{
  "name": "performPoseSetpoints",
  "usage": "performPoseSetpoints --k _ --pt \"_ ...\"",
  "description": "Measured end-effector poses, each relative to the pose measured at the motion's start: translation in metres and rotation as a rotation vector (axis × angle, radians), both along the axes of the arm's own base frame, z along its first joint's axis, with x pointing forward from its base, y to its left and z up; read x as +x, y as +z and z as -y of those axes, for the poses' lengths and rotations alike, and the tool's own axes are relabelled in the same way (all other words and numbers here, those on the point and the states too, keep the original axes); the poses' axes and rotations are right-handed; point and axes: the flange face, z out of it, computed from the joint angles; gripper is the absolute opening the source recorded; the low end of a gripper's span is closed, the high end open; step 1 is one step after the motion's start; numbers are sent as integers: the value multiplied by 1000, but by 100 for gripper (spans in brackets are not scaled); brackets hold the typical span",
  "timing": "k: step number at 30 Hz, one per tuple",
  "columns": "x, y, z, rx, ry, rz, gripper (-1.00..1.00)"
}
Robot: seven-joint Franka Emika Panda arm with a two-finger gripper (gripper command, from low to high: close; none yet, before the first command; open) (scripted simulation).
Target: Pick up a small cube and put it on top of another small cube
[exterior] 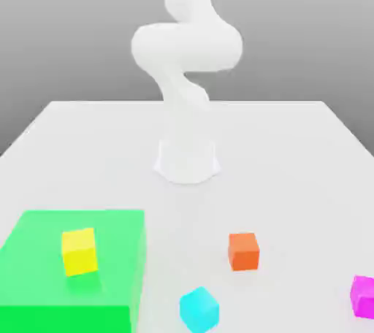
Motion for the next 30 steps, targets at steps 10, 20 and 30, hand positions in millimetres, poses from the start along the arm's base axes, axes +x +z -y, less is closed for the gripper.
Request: performPoseSetpoints --k 10,20,30 --pt "95 -141 -96 -170 393 -227 0" --pt "112 -311 -214 -344 822 -423 0" --pt "69 -491 -285 -497 1202 -599 0"
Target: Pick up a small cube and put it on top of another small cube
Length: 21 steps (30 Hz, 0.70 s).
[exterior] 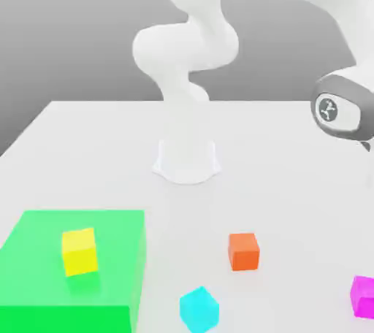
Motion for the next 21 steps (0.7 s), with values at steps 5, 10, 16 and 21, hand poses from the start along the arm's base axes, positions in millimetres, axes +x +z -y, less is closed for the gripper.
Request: performPoseSetpoints --k 5,10,16,21 --pt "-4 -57 -3 -6 18 -9 -100" --pt "-4 -63 -3 -7 19 -10 -100" --pt "5 2 14 -13 -28 -6 -100" --pt "48 51 138 -36 -361 12 -100"
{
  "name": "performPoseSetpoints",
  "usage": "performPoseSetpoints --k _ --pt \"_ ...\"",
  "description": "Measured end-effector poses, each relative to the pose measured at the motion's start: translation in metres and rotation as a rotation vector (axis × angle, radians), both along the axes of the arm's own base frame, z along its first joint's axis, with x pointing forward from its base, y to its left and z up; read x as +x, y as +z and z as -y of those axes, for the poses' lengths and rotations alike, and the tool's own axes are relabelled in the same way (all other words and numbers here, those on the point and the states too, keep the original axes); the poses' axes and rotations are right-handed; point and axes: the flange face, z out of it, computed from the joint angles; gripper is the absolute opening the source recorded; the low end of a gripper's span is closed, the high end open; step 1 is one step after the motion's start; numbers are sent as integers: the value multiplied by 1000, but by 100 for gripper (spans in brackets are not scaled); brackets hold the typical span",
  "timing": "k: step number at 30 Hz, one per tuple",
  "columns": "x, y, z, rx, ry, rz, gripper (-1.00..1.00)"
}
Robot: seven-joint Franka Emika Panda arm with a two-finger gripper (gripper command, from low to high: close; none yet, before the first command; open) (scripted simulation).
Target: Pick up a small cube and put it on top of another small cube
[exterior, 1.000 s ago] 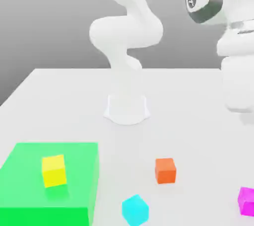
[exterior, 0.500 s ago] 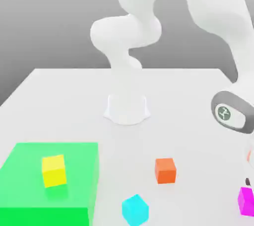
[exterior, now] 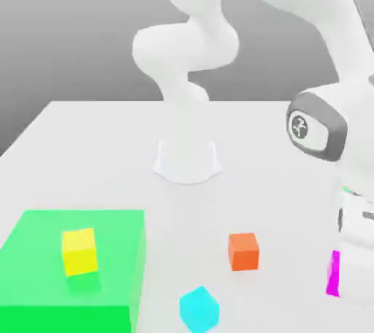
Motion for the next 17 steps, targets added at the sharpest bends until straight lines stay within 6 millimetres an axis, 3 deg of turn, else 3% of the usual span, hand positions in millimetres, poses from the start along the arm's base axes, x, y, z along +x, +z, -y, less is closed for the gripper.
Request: performPoseSetpoints --k 4,6,9,11,12,13,14,17 --pt "5 33 101 -2 -270 6 -100" --pt "-2 49 175 4 -458 6 -100" --pt "-34 69 294 26 -788 3 -100" --pt "-61 54 358 41 -976 2 -100" --pt "-73 41 378 42 -1032 3 -100" --pt "-68 35 367 41 -1011 3 100" --pt "-61 35 351 41 -972 2 100" --pt "-61 35 351 41 -973 2 100"
